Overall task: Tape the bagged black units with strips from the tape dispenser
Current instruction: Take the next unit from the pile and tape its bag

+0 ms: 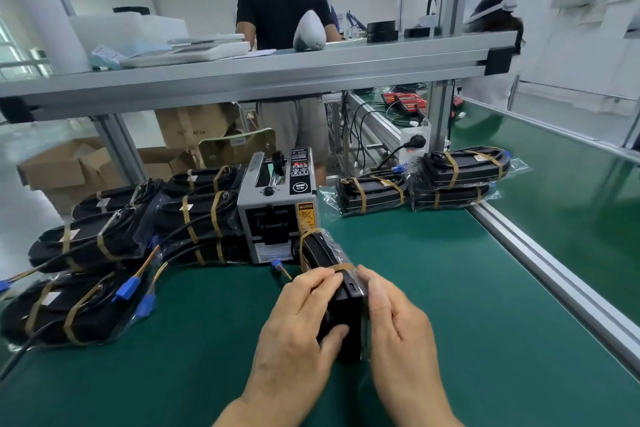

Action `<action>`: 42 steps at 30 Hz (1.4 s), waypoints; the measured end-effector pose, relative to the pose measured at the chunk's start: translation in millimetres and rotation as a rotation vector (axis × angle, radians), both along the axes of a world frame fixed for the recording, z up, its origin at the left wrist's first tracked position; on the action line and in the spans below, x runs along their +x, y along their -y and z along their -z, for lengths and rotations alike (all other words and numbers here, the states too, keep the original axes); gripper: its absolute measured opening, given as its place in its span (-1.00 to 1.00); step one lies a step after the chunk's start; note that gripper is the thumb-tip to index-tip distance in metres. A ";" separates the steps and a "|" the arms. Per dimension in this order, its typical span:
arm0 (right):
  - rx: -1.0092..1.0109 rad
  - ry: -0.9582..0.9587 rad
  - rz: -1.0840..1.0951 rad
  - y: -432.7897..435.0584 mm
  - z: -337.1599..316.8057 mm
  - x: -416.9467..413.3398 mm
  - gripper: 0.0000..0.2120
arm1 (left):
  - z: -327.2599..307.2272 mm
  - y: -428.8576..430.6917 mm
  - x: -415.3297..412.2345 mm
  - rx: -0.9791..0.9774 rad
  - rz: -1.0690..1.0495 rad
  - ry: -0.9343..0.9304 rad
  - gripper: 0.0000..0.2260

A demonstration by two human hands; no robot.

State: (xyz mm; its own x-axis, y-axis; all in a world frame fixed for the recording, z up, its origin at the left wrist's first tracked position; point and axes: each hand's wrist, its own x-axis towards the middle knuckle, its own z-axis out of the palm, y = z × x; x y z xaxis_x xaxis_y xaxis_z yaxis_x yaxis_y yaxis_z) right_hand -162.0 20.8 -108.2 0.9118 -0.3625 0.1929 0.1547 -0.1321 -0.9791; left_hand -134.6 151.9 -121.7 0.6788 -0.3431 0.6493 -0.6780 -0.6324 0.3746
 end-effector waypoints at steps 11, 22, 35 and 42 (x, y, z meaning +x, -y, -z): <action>0.024 0.013 0.014 -0.8 4.7 1.3 -0.78 | -40.6 -26.8 98.3 -1.348 -0.306 -1.056 -0.86; 0.071 0.001 0.031 2.5 4.7 0.6 -0.78 | -45.5 -15.8 148.0 -1.433 -0.385 -1.206 -0.80; 0.062 0.032 0.003 5.2 5.4 2.6 -0.79 | -64.1 -6.5 68.9 -1.110 -0.051 -0.860 -0.80; 0.126 0.036 -0.018 6.2 6.9 5.2 -0.79 | -72.2 7.0 16.5 -0.507 0.100 -0.866 -0.85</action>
State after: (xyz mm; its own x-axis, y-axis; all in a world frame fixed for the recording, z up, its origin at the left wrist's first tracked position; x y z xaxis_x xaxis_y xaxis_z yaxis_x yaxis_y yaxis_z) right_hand -156.8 14.6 -115.2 0.9117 -0.3693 0.1799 0.1914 -0.0054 -0.9815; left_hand -118.1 144.8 -49.5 0.9691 -0.2447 0.0315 -0.0863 -0.2167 0.9724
